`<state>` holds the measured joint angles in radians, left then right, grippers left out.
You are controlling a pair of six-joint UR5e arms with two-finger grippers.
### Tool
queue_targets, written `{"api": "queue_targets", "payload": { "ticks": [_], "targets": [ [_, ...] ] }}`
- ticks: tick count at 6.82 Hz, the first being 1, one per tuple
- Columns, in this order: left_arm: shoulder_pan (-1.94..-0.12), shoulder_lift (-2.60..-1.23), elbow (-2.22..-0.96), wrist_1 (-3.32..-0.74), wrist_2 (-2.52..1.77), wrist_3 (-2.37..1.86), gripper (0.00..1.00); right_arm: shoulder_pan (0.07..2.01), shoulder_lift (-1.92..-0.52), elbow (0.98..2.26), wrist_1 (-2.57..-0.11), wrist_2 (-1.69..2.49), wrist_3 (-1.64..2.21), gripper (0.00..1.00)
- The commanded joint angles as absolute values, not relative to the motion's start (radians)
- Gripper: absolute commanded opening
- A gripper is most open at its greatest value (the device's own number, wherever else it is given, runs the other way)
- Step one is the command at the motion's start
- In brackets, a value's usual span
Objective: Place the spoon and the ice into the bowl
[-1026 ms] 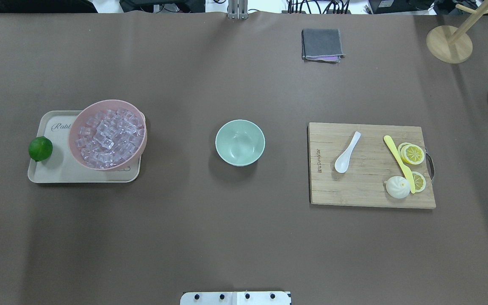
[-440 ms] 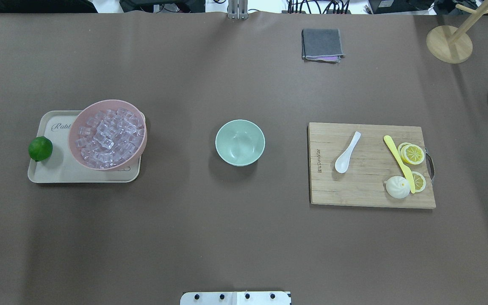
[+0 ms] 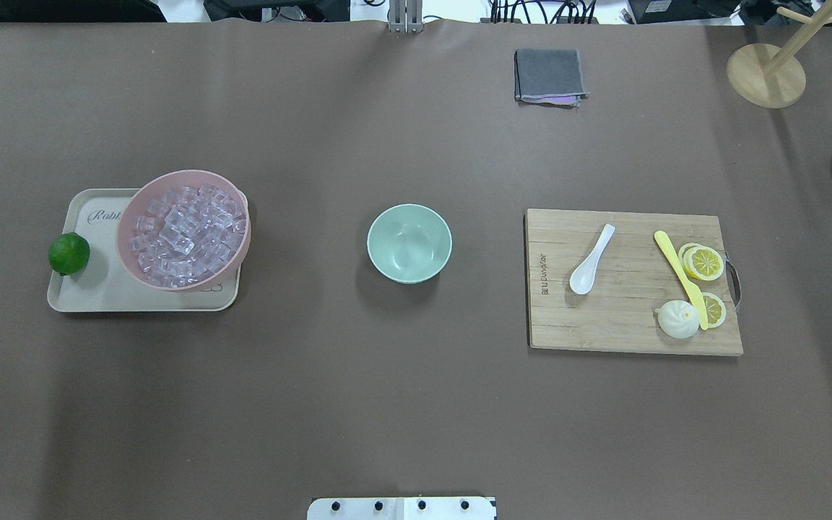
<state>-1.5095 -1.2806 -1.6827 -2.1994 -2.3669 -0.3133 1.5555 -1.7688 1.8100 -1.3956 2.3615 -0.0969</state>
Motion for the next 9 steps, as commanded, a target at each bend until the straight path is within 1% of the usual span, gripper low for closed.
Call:
{"api": "queue_targets", "payload": {
  "ticks": [1, 7, 8, 9],
  "targets": [
    [-1.509, -1.282, -1.683, -2.262, -2.382, -0.391, 0.98, 1.555, -1.764, 1.81, -1.391, 2.393, -0.1, 1.0],
    [-1.503, -1.295, -1.678, -2.281, -2.422, -0.394, 0.97, 1.549, -1.772, 1.81, -1.388, 2.411, -0.078, 1.0],
    [-1.5, -1.296, -1.681, -2.284, -2.456, -0.391, 0.97, 1.534, -1.761, 1.816, -1.387, 2.411, -0.001, 0.99],
    [-1.491, -1.301, -1.684, -2.307, -2.504, -0.382, 0.97, 1.491, -1.755, 1.825, -1.312, 2.41, 0.118, 0.98]
  ]
}}
